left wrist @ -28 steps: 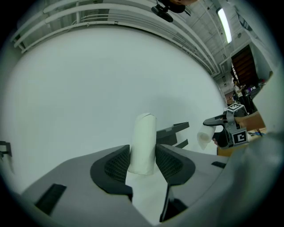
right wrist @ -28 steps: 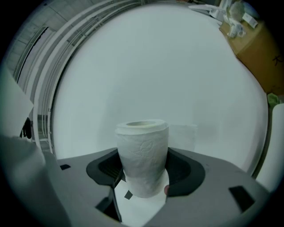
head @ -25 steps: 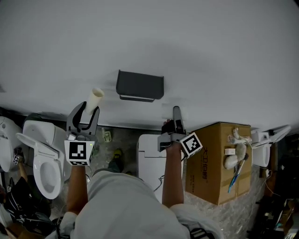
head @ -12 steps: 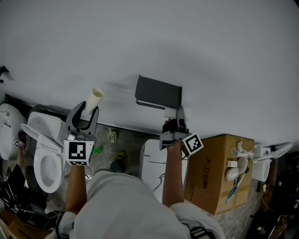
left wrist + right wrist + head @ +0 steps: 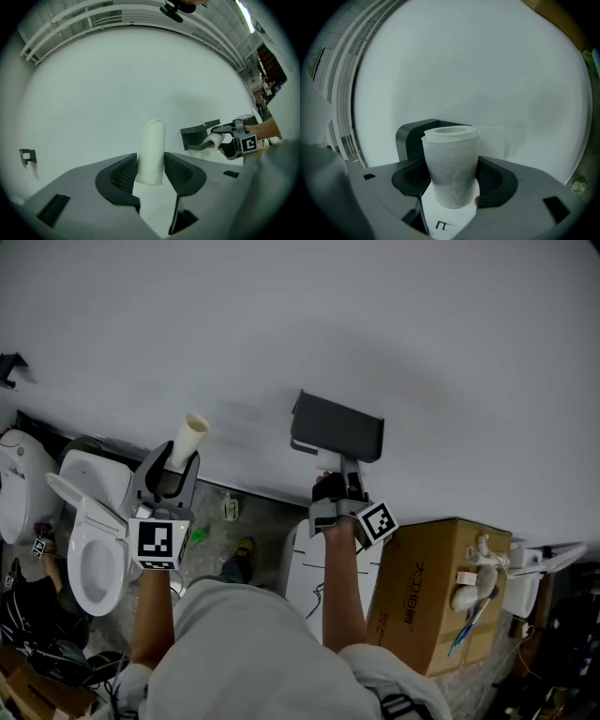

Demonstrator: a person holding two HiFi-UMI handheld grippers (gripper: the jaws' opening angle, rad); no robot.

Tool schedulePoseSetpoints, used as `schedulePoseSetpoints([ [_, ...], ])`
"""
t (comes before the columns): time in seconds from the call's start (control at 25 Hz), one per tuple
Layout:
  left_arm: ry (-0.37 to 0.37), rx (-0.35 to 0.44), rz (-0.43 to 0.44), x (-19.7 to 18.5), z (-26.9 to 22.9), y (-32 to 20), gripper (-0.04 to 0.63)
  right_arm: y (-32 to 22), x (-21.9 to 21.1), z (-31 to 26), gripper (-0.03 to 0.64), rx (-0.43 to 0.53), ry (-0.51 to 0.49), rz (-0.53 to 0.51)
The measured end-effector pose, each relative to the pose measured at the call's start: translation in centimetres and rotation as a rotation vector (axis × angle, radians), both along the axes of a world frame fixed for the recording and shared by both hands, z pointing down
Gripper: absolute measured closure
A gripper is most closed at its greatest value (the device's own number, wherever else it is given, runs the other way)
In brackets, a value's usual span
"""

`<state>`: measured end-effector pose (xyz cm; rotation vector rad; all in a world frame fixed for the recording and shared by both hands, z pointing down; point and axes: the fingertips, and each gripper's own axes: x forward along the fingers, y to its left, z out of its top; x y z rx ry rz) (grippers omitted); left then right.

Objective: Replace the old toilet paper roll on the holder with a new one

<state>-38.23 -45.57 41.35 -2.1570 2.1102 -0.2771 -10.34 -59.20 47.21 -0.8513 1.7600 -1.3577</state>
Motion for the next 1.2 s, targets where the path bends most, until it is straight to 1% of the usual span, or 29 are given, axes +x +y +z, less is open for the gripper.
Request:
schedulePoseSetpoints([
  [0.28, 0.008, -0.004, -0.024, -1.3, 0.3, 0.5, 0.394, 0.1, -3.3, 0.6, 0.335, -0.026, -0.069, -0.058],
  [0.64, -0.015, 0.01, -0.041, -1.4, 0.2, 1.3, 0.394, 0.5, -5.9, 0.9, 0.333, -0.048, -0.084, -0.139],
  [0.72, -0.018, 0.013, -0.043, -1.5, 0.1, 1.5, 0.394, 0.7, -5.9, 0.9, 0.33, -0.047, -0.079, -0.143],
  [1.0, -0.008, 0.018, -0.028, -1.0, 0.0, 1.9, 0.394, 1.5, -4.1, 1.1, 0.268, -0.037, -0.051, -0.125],
  [1.2, 0.007, 0.018, -0.006, -0.1, -0.3, 1.6, 0.394, 1.9, -2.0, 1.4, 0.256, -0.046, -0.024, -0.081],
])
